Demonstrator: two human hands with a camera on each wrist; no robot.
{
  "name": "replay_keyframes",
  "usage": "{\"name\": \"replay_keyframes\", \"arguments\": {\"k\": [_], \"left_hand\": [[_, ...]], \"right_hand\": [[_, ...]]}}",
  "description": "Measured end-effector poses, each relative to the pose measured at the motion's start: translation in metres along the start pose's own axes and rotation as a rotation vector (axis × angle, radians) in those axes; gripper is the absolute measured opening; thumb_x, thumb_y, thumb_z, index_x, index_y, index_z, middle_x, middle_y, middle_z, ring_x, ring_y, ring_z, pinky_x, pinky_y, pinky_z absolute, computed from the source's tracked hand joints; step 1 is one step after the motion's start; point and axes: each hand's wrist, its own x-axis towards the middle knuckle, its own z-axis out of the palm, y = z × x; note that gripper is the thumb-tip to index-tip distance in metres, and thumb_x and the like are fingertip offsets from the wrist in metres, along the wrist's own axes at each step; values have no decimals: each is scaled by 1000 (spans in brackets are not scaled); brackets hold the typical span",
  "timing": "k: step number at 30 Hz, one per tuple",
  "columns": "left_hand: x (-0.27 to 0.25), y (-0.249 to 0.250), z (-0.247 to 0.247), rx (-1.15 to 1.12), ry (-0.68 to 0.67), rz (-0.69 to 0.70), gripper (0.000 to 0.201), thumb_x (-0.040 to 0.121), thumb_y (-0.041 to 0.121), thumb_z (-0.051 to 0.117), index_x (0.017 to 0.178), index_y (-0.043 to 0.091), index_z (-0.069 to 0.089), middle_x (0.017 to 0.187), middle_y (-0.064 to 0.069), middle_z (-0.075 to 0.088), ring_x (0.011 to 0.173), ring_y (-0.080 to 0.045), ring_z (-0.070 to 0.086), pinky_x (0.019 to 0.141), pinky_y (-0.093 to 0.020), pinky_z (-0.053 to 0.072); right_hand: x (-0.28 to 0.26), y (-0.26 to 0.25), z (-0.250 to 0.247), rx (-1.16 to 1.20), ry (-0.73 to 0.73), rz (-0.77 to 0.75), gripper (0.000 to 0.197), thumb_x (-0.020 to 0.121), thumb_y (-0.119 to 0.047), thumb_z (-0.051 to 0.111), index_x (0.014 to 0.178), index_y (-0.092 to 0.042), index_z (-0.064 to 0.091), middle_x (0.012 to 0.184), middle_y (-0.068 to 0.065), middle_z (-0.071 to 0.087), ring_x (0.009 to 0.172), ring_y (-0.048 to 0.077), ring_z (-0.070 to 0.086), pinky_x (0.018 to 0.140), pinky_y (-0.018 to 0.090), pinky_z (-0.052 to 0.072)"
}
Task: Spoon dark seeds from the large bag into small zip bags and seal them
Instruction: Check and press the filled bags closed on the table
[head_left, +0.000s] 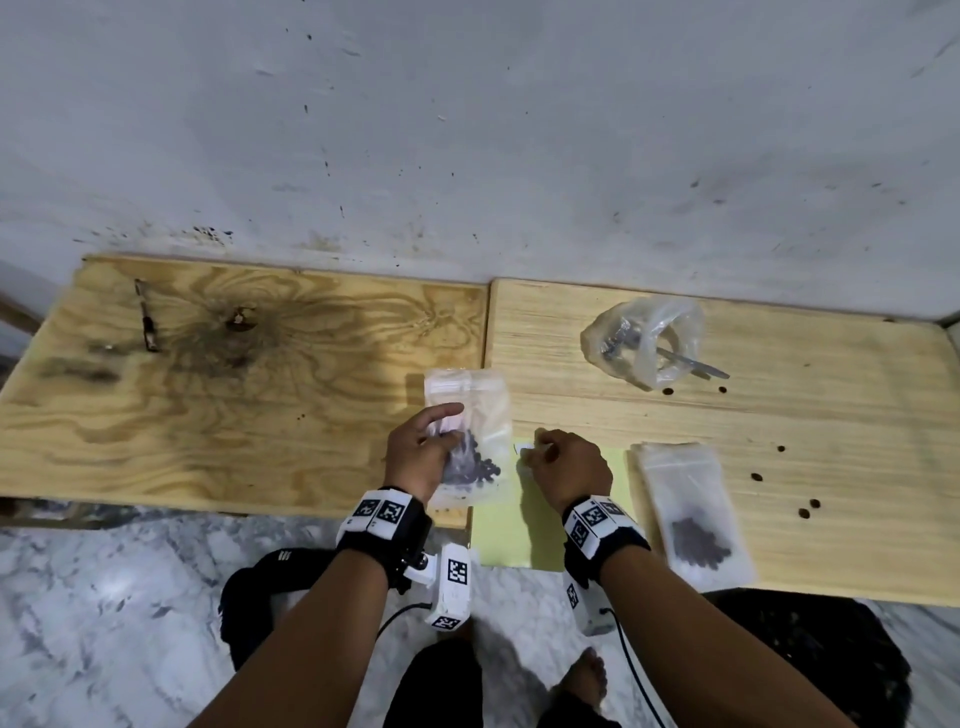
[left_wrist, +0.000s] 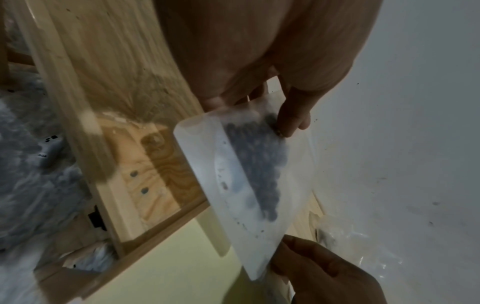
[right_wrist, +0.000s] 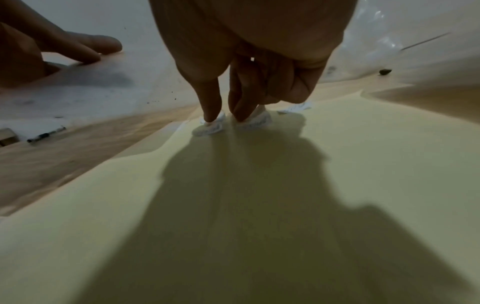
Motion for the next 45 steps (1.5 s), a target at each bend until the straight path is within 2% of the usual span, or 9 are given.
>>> {"name": "replay_keyframes", "arguments": {"k": [8,16,19,26,29,34,39,42,45], "left_hand": [[-4,5,-2,-54,18,15,24,87,-3,65,97,16,75,49,9,53,40,-6,35,41,-15,33],[-22,22,7,25,-62,99,49,82,-15,60,108,26,71,109,13,61,60,0,57,49,-15,46],[-36,29,15,-31,-141,112,59,77,-24,55,120,16,64,109,16,58,62,18,57,55,-8,49],[-57,27,19,-18,-219,189,67,72,-25,56,117,23,65,123,5,61,93,16,59,69,-17,52],[-61,23,20,-32,-231,192,65,74,-24,56,114,26,66,120,5,62,94,3,63,63,-22,52],[-60,13,22,-84,-138,174,25,87,10,69,99,32,72,115,2,69,115,-23,58,85,-26,46],[-59,10,22,-25,-106,235,25,89,0,63,98,21,72,89,-26,66,102,-59,50,66,-30,45],[-64,17,22,14,-165,252,29,89,-4,61,99,21,70,98,1,71,100,-34,63,91,-40,51],[-68,22,22,5,-186,231,34,89,-8,58,99,23,69,105,15,67,102,-3,61,82,-6,46]], "right_hand": [[7,-11,1,53,-38,6,15,89,-37,64,90,-25,72,93,-1,70,89,25,65,67,27,43],[-18,-27,-32,785,-32,-43,12,80,-14,79,70,-14,71,77,2,70,79,12,65,68,15,49],[-32,-43,-35,802,-66,-102,8,77,-13,81,73,-12,75,73,-1,69,70,9,61,68,12,48],[-45,-50,-29,662,119,-80,9,78,-20,78,70,-19,74,67,-8,69,62,2,62,63,18,47],[-54,-50,-27,584,151,-64,11,80,-24,75,70,-23,71,71,-8,69,68,10,65,65,27,51],[-65,-46,-29,531,209,-13,40,72,-40,83,97,-26,55,103,-9,51,88,8,52,71,25,39],[-63,-35,-33,732,104,70,49,65,-34,90,95,-19,54,83,-3,57,76,16,55,64,27,41],[-65,-32,-35,730,149,57,45,66,-32,89,92,-18,55,75,-3,54,66,13,51,60,26,40],[-65,-29,-37,723,159,5,46,64,-32,90,91,-19,55,80,-3,57,70,12,54,64,27,42]]}}
